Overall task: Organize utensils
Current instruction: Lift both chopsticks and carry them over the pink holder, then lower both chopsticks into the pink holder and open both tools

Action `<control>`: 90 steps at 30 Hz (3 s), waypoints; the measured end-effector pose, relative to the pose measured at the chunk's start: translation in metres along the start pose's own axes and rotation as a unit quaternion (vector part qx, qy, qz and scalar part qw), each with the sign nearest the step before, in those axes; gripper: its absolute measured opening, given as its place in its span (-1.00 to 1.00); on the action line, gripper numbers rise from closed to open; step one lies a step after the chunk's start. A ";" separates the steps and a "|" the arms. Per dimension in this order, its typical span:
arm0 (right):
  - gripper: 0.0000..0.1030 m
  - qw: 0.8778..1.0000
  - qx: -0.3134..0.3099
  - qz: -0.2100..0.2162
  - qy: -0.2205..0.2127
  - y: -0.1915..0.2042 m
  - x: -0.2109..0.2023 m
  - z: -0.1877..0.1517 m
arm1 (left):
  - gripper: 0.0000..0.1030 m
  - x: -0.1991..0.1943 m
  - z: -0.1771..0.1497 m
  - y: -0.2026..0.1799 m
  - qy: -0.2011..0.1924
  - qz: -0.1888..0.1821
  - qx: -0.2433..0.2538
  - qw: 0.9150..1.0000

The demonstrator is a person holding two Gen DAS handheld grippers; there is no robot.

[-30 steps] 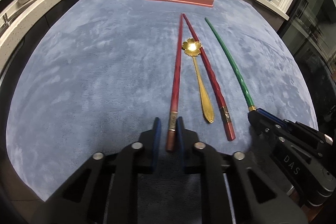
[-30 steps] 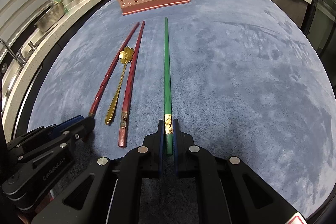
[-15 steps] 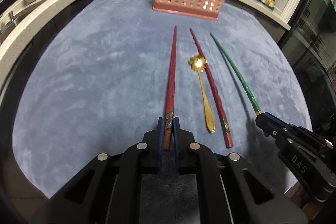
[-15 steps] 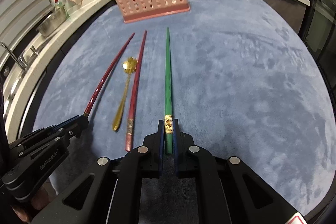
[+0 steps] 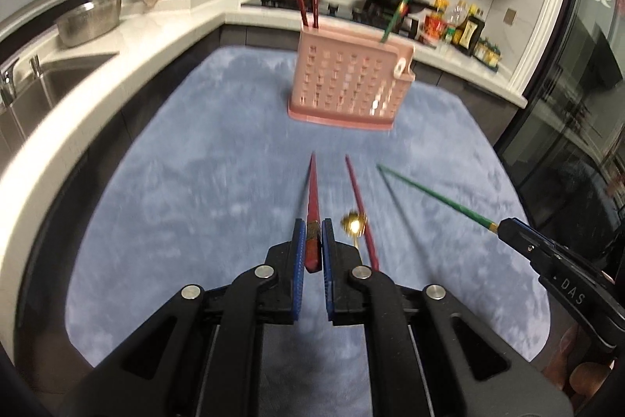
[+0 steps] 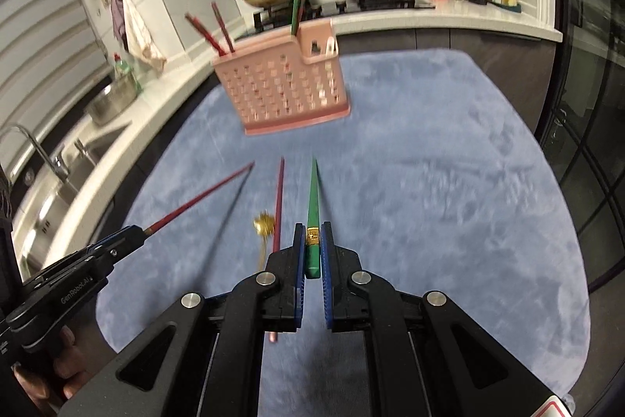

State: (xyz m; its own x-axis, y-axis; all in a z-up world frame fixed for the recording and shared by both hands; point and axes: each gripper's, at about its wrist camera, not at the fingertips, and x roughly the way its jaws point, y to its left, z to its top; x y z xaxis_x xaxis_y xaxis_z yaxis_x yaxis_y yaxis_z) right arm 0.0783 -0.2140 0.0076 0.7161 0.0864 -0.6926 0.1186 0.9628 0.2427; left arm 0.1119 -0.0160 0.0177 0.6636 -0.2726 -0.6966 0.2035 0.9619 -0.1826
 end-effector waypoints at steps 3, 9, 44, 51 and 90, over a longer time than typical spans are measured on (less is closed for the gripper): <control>-0.86 1.000 0.000 0.002 -0.015 0.001 -0.007 0.015 | -0.85 -0.007 0.019 0.001 -0.018 0.000 -0.001 1.000; -0.86 0.998 -0.009 0.006 -0.054 0.003 -0.022 0.047 | -0.86 -0.017 0.056 0.001 -0.057 0.008 0.000 0.998; -0.86 0.976 0.010 0.105 -0.188 0.019 -0.013 0.258 | -0.87 -0.037 0.270 -0.028 -0.228 -0.016 0.013 0.974; -0.86 0.974 0.015 0.098 -0.205 0.020 0.007 0.288 | -0.87 -0.012 0.290 -0.028 -0.235 -0.011 0.012 0.972; -0.75 0.992 -0.001 0.053 -0.114 0.022 0.085 0.249 | -0.42 0.053 0.251 -0.006 -0.154 0.013 -0.001 0.988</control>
State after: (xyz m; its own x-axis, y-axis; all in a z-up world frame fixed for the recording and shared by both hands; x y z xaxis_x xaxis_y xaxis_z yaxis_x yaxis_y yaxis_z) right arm 0.3130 -0.2494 0.1238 0.8609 0.1268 -0.4927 0.0338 0.9521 0.3040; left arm 0.3268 -0.0418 0.1561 0.8564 -0.2403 -0.4569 0.1822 0.9688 -0.1681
